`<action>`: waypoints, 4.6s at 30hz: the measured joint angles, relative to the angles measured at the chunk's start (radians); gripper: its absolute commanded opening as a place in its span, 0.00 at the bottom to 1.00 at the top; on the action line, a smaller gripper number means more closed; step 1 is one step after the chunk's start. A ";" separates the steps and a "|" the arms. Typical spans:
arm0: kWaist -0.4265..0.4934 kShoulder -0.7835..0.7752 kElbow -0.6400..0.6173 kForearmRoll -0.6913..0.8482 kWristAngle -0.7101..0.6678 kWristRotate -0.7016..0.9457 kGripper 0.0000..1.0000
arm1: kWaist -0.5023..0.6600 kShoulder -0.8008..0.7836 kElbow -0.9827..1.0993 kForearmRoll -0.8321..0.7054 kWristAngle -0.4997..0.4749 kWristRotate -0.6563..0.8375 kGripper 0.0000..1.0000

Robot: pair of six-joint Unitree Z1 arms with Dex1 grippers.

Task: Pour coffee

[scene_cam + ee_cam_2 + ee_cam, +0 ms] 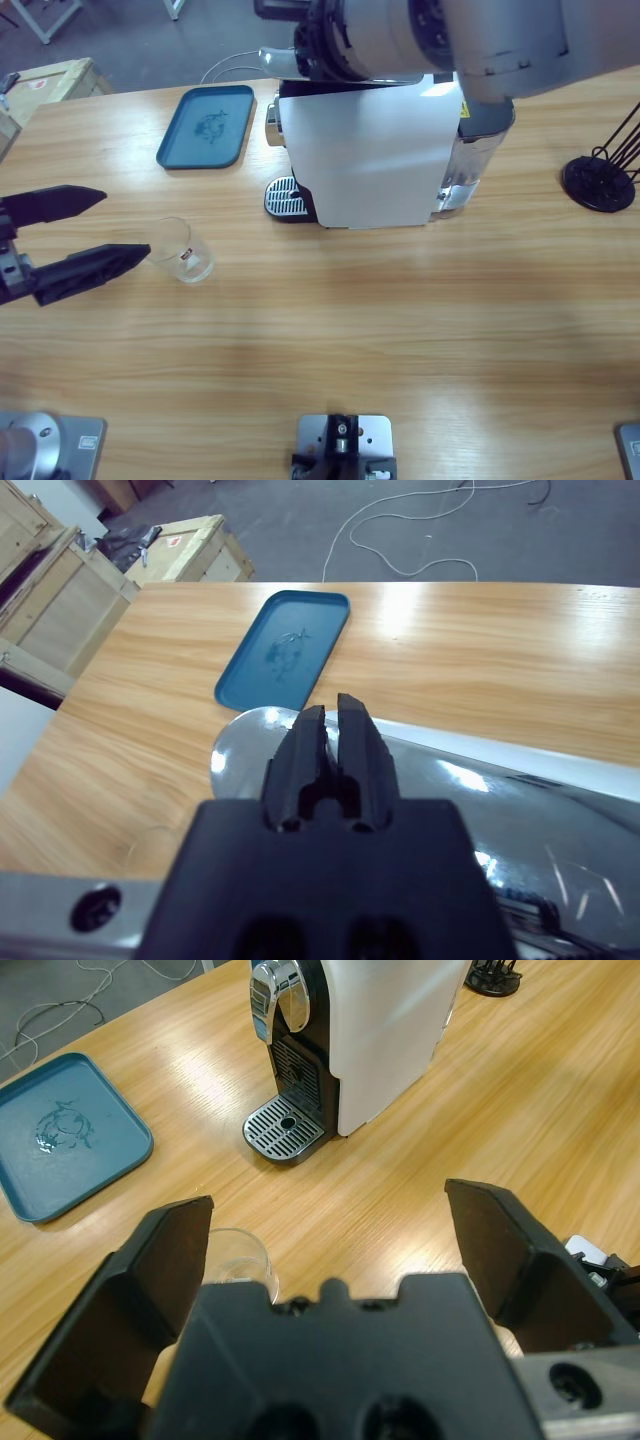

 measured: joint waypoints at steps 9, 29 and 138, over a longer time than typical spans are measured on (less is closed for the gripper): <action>0.000 0.000 0.000 0.000 0.000 0.000 0.99 | -0.006 0.013 -0.003 0.048 0.055 0.067 0.00; 0.012 0.101 -0.014 0.148 0.283 -0.314 0.98 | 0.029 -0.700 0.381 0.466 -0.002 -0.191 1.00; 0.503 0.444 -0.053 -0.211 -0.587 0.626 0.99 | -0.070 -0.802 0.263 0.745 -0.023 -0.125 0.83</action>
